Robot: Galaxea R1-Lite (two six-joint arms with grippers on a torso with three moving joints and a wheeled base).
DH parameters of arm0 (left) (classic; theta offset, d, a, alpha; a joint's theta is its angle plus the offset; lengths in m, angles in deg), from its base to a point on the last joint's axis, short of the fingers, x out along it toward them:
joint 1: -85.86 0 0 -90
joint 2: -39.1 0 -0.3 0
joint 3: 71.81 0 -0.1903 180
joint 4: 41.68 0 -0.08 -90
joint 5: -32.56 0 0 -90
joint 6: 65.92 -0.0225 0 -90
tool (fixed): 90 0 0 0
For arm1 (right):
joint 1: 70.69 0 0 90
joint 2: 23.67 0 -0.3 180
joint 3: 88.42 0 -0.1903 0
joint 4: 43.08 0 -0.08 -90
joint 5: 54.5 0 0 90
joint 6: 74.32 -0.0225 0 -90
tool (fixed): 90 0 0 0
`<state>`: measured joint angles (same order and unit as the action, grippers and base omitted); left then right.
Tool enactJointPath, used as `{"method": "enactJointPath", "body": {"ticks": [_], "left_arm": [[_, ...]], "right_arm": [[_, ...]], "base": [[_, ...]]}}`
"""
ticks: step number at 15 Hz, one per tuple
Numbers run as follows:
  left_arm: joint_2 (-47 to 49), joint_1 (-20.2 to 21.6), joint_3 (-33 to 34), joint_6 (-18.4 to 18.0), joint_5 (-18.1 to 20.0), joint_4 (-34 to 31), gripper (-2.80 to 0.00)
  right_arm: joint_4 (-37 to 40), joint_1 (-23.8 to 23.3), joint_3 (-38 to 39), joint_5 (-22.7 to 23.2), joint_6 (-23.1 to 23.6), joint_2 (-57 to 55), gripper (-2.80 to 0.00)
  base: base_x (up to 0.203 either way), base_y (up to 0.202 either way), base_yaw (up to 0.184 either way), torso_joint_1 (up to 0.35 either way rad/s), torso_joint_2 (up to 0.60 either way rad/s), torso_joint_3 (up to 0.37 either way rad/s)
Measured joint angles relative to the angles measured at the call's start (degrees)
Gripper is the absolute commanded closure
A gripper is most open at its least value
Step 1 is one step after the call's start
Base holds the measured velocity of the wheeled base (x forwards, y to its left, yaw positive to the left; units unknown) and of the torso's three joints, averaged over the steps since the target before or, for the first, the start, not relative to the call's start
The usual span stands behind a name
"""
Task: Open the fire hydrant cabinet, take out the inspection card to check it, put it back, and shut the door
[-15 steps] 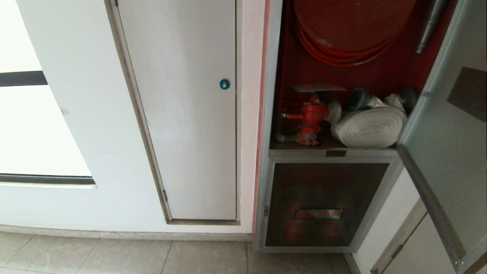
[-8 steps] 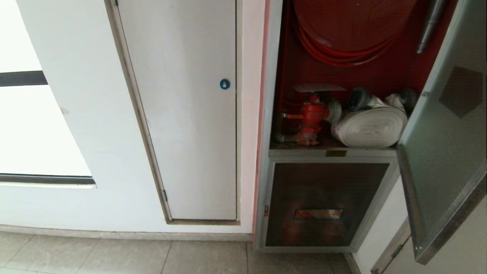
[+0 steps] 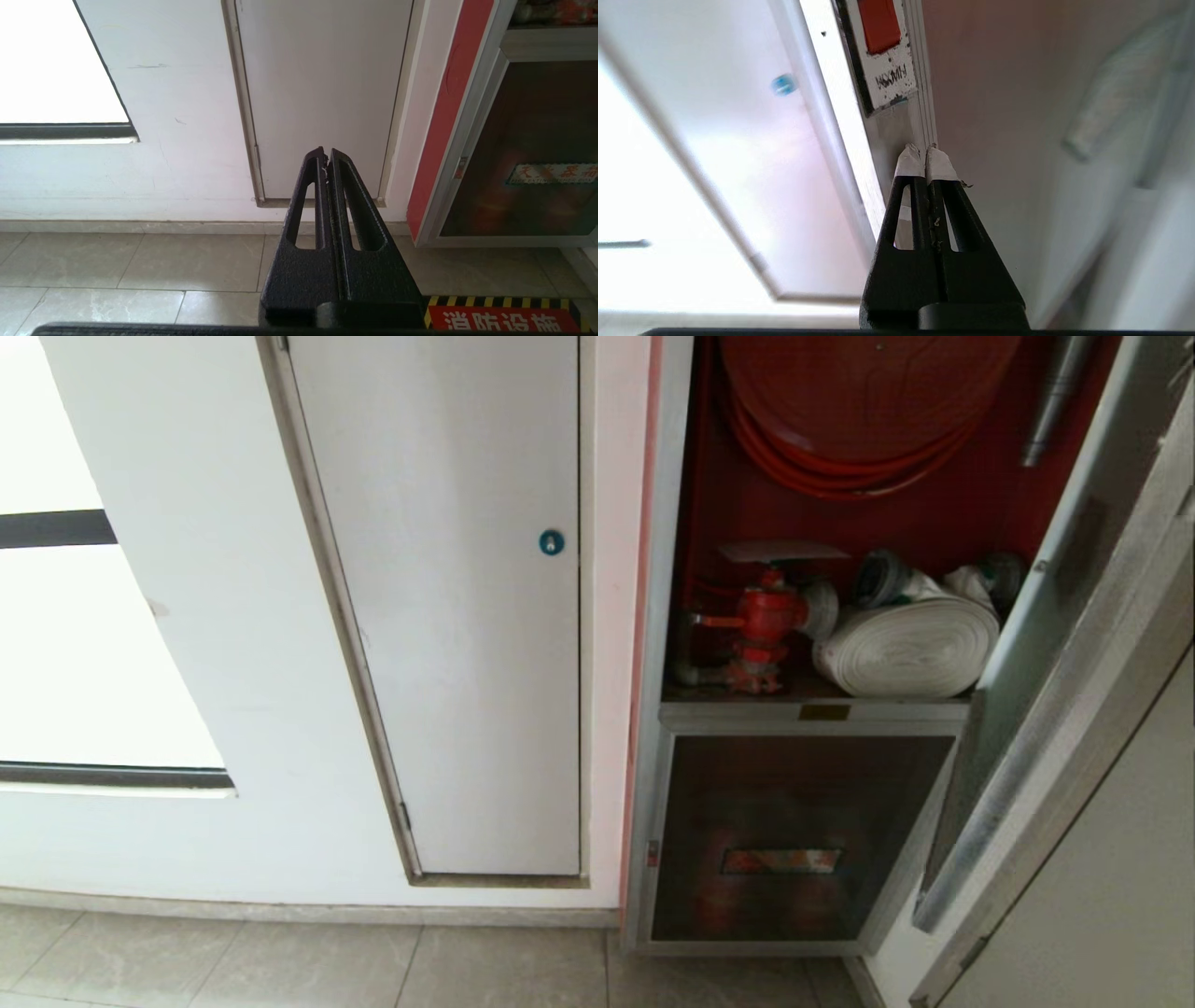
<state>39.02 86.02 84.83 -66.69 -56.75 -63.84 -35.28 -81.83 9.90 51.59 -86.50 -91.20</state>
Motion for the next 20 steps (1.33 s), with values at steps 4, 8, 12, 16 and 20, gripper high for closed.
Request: {"method": "enactJointPath", "body": {"ticks": [4, 8, 12, 16, 20], "left_arm": [[0.00, -0.02, 0.00, -0.02, -0.06, -0.02, 0.00], [0.00, 0.00, 0.00, 0.00, 0.02, 0.00, 0.00], [0.00, -0.02, 0.00, -0.02, -0.02, 0.00, 0.00], [0.00, -0.02, 0.00, 0.00, -0.05, 0.00, 0.00], [0.00, 0.00, 0.00, -0.01, -0.02, -0.02, 0.00]], "right_arm": [[0.05, 3.19, -7.28, 1.31, -0.34, -9.07, 0.00], [0.34, 7.79, -13.69, 5.09, -0.41, -17.52, 0.00], [0.59, 12.07, -20.23, 6.60, -0.41, -25.06, 0.00], [1.02, 14.19, -29.40, 6.99, -0.41, -33.61, 0.00], [0.99, 14.47, -37.82, 6.95, -0.41, -42.32, 0.00]], "base": [[0.000, 0.000, 0.000, 0.000, 0.00, 0.000], [0.000, 0.000, 0.000, 0.000, 0.00, 0.000], [0.000, 0.000, 0.000, 0.000, 0.00, 0.000], [0.000, 0.000, 0.000, 0.000, 0.00, 0.000], [0.000, 0.000, 0.000, 0.000, 0.00, 0.000]]}}
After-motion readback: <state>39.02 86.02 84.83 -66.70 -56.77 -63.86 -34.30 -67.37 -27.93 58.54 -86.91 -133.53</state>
